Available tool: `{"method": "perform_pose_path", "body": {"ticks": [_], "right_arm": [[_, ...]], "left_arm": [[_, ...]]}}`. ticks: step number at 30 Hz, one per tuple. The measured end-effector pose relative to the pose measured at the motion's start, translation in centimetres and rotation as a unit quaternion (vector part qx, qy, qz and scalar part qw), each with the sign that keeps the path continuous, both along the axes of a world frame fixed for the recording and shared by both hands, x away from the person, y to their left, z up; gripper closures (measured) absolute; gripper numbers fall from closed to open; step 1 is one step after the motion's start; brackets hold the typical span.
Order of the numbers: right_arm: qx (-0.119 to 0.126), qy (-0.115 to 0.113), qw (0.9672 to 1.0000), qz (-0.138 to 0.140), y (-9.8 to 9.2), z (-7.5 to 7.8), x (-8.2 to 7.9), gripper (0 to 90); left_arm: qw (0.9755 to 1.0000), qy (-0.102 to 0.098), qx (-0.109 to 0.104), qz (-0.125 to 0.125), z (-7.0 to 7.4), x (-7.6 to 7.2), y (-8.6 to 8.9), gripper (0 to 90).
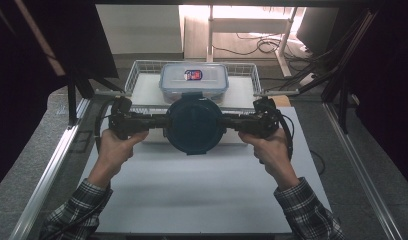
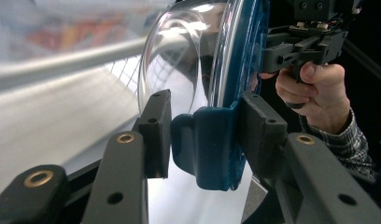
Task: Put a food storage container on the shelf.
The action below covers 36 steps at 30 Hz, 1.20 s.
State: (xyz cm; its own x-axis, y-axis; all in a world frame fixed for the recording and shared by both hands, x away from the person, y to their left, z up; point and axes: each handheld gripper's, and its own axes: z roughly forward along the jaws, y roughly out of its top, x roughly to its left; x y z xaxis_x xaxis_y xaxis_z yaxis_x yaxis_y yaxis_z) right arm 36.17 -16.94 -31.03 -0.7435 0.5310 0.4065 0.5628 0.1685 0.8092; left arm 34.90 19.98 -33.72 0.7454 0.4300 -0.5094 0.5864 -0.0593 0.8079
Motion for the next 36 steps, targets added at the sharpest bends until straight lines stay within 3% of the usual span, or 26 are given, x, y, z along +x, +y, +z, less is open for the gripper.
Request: {"method": "perform_pose_path", "body": {"ticks": [10,25,30,36], "right_arm": [[0.01,-0.009,0.9999,0.0,0.4,3.1,2.0,57.5],[0.028,-0.018,0.9994,-0.009,1.4,7.6,6.6,57.4],[0.032,-0.02,0.9992,-0.014,1.6,8.4,8.2,57.4],[0.037,-0.013,0.9991,-0.02,1.6,8.2,10.1,57.3]], "left_arm": [[1.0,-0.007,-0.002,0.003,3.4,2.1,0.6,57.8],[0.9998,-0.008,-0.008,0.013,8.3,7.0,1.6,57.6],[0.9998,-0.005,-0.013,0.017,8.9,8.7,1.8,57.4],[0.9994,0.008,-0.024,0.025,8.3,10.5,1.7,57.3]]}}
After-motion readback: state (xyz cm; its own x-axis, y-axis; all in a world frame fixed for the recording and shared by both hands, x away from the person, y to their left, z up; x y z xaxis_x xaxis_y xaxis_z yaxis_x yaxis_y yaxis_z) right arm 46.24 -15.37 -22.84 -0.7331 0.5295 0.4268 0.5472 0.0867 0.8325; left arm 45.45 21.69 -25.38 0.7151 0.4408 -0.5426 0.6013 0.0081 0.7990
